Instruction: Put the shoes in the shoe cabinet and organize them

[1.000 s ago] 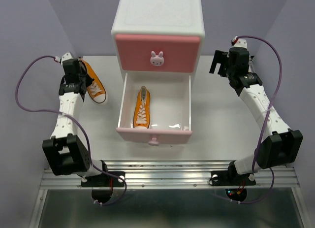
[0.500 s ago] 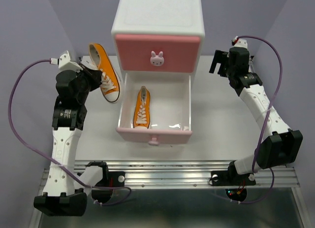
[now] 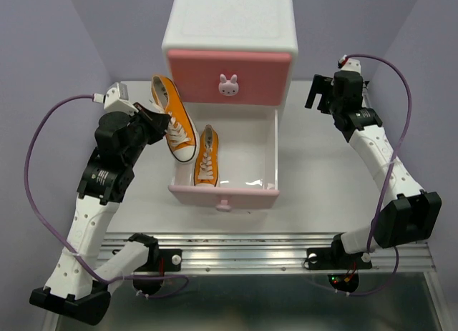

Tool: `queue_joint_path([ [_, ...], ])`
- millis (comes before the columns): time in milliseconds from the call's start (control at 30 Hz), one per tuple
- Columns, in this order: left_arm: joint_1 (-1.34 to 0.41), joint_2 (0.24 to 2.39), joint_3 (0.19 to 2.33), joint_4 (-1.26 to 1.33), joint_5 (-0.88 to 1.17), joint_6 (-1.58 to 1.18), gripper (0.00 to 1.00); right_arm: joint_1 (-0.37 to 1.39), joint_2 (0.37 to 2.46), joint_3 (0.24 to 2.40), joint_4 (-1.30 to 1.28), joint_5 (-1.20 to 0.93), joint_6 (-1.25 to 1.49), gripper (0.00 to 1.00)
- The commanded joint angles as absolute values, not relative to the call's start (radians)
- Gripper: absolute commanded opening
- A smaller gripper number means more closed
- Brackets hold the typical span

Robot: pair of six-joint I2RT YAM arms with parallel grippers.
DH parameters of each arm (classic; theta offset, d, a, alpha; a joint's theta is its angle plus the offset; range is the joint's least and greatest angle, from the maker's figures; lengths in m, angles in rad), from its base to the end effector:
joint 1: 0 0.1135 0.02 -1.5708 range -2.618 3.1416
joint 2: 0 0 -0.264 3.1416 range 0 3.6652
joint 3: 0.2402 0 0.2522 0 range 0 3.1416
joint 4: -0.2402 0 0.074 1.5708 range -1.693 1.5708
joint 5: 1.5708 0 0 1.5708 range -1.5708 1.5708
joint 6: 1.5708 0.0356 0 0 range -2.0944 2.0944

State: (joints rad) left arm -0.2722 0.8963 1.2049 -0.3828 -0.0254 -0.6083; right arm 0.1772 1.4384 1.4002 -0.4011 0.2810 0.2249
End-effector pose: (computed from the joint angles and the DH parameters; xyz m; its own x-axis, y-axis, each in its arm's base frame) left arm 0.1732 -0.0474 0.4431 -0.1982 -0.5378 -0.8194 0.1597 0.8071 -0.5683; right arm 0.3267 0.0485 0.3798 -0.3908 0.1477 -0.9086 0.1691 0.9818 0.0869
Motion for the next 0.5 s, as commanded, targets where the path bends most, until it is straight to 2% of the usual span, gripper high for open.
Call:
queue_joint_path([
  [0,-0.339,0.841,1.221,-0.285,-0.043,-0.687,0.0,0.173,1.382,1.387,-0.367,0.301,0.224,1.0],
  [267,-0.466,0.807,1.154,-0.291,-0.106,-0.77,0.0,0.173,1.373,1.376,-0.367,0.298,0.219,1.0],
  [467,-0.581,0.83,1.137,-0.288,-0.242,-0.827,0.0,0.173,1.376,1.378,-0.365,0.295,0.216,1.0],
])
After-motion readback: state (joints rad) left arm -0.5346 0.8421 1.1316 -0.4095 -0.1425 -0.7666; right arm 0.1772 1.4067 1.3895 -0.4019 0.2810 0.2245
